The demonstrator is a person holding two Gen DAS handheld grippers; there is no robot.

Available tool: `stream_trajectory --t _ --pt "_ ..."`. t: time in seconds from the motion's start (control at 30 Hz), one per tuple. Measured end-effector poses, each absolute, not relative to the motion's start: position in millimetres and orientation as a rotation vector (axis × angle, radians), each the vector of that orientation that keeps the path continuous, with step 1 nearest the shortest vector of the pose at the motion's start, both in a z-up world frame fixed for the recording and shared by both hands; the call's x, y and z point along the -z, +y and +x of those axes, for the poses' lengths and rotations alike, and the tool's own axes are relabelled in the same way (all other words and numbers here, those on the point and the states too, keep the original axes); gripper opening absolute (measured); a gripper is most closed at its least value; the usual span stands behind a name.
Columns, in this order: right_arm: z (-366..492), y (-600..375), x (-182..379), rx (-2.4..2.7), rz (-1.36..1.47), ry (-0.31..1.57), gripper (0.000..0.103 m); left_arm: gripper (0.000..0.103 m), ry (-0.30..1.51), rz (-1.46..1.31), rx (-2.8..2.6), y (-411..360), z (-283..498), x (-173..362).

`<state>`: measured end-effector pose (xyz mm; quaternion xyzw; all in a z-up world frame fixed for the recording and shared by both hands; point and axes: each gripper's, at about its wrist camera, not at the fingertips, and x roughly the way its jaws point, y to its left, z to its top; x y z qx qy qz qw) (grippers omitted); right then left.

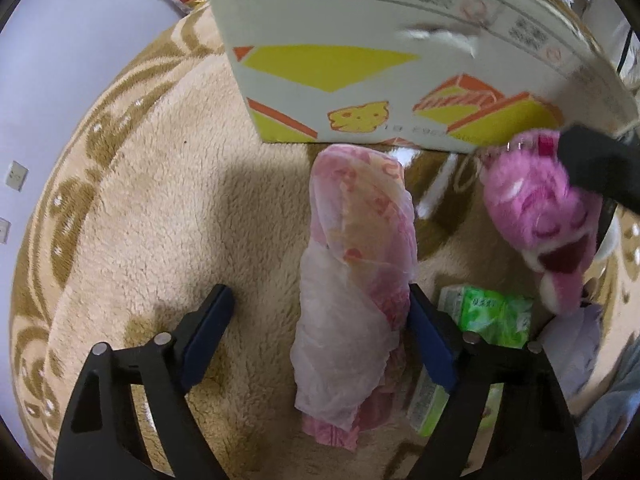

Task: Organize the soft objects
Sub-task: 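Grasp the pink strawberry bear with the right tool while the left tool grasps the pink-wrapped bundle, then lift the pink bear and pink bundle and carry them toward the box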

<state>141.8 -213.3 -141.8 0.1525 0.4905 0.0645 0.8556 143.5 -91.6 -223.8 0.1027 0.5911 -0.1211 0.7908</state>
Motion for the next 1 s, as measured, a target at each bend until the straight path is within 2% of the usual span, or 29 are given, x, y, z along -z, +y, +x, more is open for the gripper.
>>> stream_trajectory --t 0.17,0.27,0.33,0.4,0.5,0.67,1.0 --pt "141.6 -214.3 142.3 -0.145 0.318 1.02 0.027 0.066 1.261 0.215 0.232 -90.4 135.4 223.9" --pt "140.5 -215.8 140.9 -0.146 0.316 1.015 0.027 0.039 1.251 0.196 0.235 -86.8 132.8 221.4" --pt "138.7 -217.0 139.4 -0.142 0.32 1.008 0.027 0.036 1.246 0.177 0.238 -81.4 131.2 218.7" --pt "136.0 -219.0 135.9 -0.132 0.323 0.997 0.025 0.026 1.225 0.166 0.236 -78.2 126.6 214.9" --pt "130.8 -224.2 128.1 -0.101 0.331 0.956 0.018 0.019 1.176 0.16 0.227 -75.5 113.3 206.4" --pt "125.5 -229.3 122.2 -0.094 0.349 0.938 0.017 0.017 1.122 0.191 0.254 -81.3 91.9 194.0" --pt "98.5 -228.6 83.9 -0.087 0.346 0.805 0.017 0.016 0.96 0.13 0.251 -59.8 90.6 131.4"
